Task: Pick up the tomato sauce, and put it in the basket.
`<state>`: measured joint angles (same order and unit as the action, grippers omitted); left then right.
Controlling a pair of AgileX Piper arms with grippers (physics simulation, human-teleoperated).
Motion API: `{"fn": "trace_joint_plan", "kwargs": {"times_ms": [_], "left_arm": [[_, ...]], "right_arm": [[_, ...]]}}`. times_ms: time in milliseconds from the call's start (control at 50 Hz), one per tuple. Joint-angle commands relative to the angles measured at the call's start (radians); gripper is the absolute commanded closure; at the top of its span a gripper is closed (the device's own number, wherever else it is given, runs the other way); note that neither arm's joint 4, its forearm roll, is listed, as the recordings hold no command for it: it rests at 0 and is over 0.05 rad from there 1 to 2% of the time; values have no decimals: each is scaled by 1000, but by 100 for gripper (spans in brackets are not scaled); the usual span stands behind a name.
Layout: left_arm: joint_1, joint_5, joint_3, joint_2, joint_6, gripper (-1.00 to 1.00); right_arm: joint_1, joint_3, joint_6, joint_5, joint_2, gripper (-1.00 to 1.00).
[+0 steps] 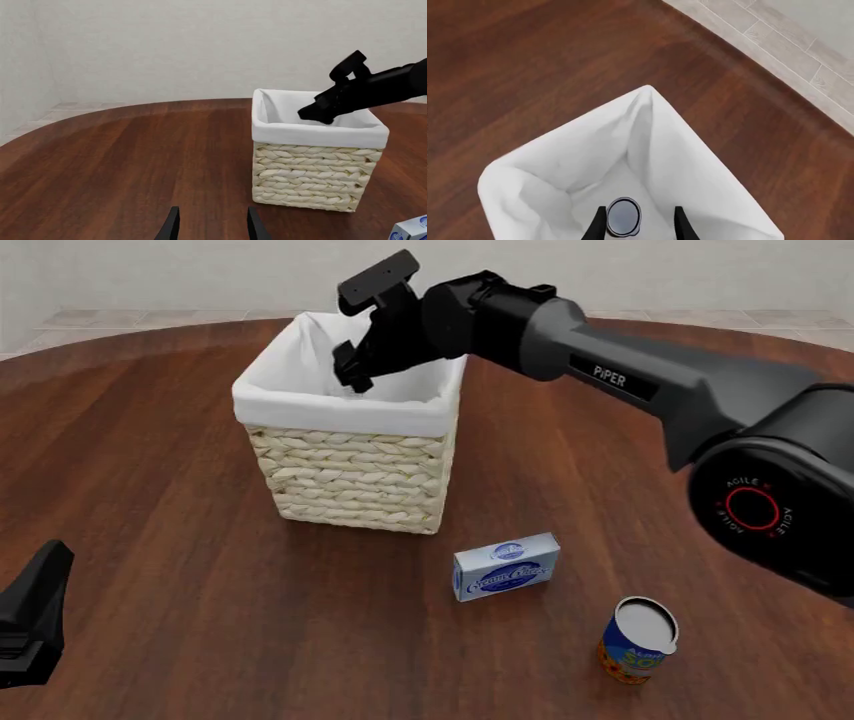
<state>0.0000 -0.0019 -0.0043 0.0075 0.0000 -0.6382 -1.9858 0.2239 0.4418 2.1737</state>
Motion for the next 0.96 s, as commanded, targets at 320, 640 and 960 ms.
{"fn": "trace_joint_plan", "kwargs": {"times_ms": [320, 640, 960], "left_arm": [[0, 0, 0, 0, 0, -100], [0, 0, 0, 0, 0, -100], [0, 0, 0, 0, 0, -100]], "right_arm": [[4, -7, 25, 25, -81, -100], [0, 59, 38, 11, -171, -100], [-13, 144, 44, -4, -272, -100]]}}
